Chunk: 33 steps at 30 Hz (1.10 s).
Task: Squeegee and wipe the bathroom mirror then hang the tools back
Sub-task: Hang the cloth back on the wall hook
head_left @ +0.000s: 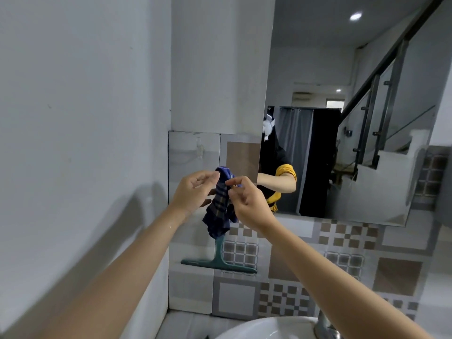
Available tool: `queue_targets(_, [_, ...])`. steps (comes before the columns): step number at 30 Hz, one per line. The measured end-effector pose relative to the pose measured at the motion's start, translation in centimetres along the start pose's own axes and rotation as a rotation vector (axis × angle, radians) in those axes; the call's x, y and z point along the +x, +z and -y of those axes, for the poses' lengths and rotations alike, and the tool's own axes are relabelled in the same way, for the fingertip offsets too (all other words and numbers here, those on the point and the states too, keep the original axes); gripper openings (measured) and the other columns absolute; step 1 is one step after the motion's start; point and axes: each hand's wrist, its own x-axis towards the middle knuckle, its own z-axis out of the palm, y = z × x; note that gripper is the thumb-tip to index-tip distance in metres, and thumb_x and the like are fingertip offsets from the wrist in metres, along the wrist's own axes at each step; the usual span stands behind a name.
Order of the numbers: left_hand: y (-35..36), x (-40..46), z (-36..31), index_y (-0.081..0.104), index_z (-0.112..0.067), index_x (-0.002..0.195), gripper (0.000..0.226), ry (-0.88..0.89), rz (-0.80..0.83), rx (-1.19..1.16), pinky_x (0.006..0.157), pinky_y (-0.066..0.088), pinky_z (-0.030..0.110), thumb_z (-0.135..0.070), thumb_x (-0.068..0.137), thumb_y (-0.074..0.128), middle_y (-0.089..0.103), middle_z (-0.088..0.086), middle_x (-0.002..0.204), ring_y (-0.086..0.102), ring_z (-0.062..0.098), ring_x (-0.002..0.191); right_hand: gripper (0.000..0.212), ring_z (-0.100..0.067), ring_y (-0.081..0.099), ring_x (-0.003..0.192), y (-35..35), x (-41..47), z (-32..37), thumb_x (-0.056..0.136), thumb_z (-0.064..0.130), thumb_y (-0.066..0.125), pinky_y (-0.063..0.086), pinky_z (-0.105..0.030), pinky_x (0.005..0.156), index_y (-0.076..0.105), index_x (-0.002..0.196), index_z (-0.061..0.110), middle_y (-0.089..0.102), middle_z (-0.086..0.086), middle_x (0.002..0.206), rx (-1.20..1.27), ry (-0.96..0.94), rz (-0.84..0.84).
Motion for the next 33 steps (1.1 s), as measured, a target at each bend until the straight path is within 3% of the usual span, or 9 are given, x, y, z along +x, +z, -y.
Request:
queue_targets(3, [-0.3,0.1,-0.4,0.072,-0.02,0.093,0.028,0.008,-0.082,0.011,0.078,0.056,0.035,-0.044,0.082,0.064,0.074,0.004,0.095,0.071,0.017,0.087,0.017,-0.023,0.055,0.055,0.2,0.3,0.8,0.096,0.013,0.052,0.045,-0.038,0.052,0.053,0.113,0.011,0.064,-0.008,0.068,0.019,-0.014,0.0])
queue_targets(9, [-1.7,0.9,-0.7,0.075,-0.023,0.093,0.03,0.066,-0.168,0.087,0.09,0.053,0.034,-0.041,0.069,0.077,0.073,-0.007,0.094,0.067,0.01,0.093,0.01,-0.036,0.057,0.06,0.2,1.5,1.6,0.095,0.017,0.055,0.048,-0.046,0.056,0.058,0.105,0.014,0.069,-0.021,0.077,0.033,-0.039,-0.013])
queue_targets(13, [-3.0,1.4,-0.8,0.074,-0.022,0.095,0.032,0.078,-0.2,0.129,0.084,0.056,0.034,-0.03,0.066,0.083,0.074,0.0,0.094,0.07,0.014,0.086,0.023,-0.017,0.07,0.071,0.0,2.8,2.2,0.082,0.027,0.074,0.06,-0.037,0.067,0.062,0.095,0.014,0.074,-0.005,0.08,0.02,-0.051,-0.102])
queue_targets(16, [-3.9,1.6,-1.0,0.073,-0.022,0.095,0.025,0.103,-0.189,0.215,0.075,0.059,0.035,-0.01,0.074,0.077,0.075,0.009,0.079,0.072,0.02,0.07,0.03,-0.014,0.07,0.077,-0.4,4.4,2.3,0.07,0.021,0.084,0.059,-0.034,0.072,0.061,0.089,0.021,0.073,-0.002,0.085,-0.078,-0.065,-0.111])
queue_targets(19, [-5.0,2.4,-1.3,0.072,-0.024,0.081,0.023,0.169,-0.232,0.301,0.064,0.054,0.021,-0.002,0.078,0.071,0.074,0.006,0.075,0.07,0.013,0.064,0.021,-0.017,0.066,0.083,-1.3,5.9,2.5,0.076,0.006,0.076,0.056,-0.038,0.079,0.07,0.091,0.019,0.071,-0.002,0.091,-0.217,-0.181,-0.046])
queue_targets(22, [-6.0,3.5,-1.7,0.074,-0.016,0.077,0.02,0.232,-0.238,0.373,0.063,0.052,0.01,0.003,0.079,0.068,0.074,0.004,0.082,0.07,0.011,0.07,0.032,-0.019,0.059,0.085,-1.9,7.0,2.8,0.084,-0.007,0.06,0.052,-0.032,0.078,0.074,0.102,0.016,0.063,-0.007,0.095,-0.401,-0.372,0.084])
queue_targets(27, [-6.5,5.4,-2.7,0.075,-0.016,0.088,0.023,0.383,-0.256,0.708,0.075,0.048,0.02,0.002,0.082,0.062,0.069,-0.006,0.084,0.061,0.01,0.078,0.049,-0.019,0.053,0.081,-1.6,10.2,3.5,0.085,-0.011,0.05,0.052,-0.041,0.071,0.063,0.124,0.017,0.051,-0.002,0.098,-0.633,-0.403,0.159])
queue_targets(31, [-6.8,7.6,-4.5,0.073,-0.01,0.097,0.028,0.45,-0.321,0.735,0.077,0.041,0.016,0.007,0.083,0.056,0.067,0.002,0.096,0.059,0.013,0.088,0.034,-0.024,0.058,0.083,-1.1,12.3,5.2,0.089,0.018,0.062,0.05,-0.035,0.069,0.063,0.122,0.011,0.056,-0.007,0.101,-0.599,-0.408,0.034])
queue_targets(33, [-6.9,8.9,-5.4,0.071,-0.009,0.103,0.029,0.457,-0.325,0.77,0.075,0.038,0.013,0.005,0.085,0.052,0.068,0.008,0.104,0.061,0.018,0.095,0.043,-0.023,0.057,0.083,-0.6,13.5,5.9,0.086,0.035,0.067,0.048,-0.033,0.066,0.063,0.121,0.011,0.055,-0.006,0.102,-0.633,-0.365,-0.011])
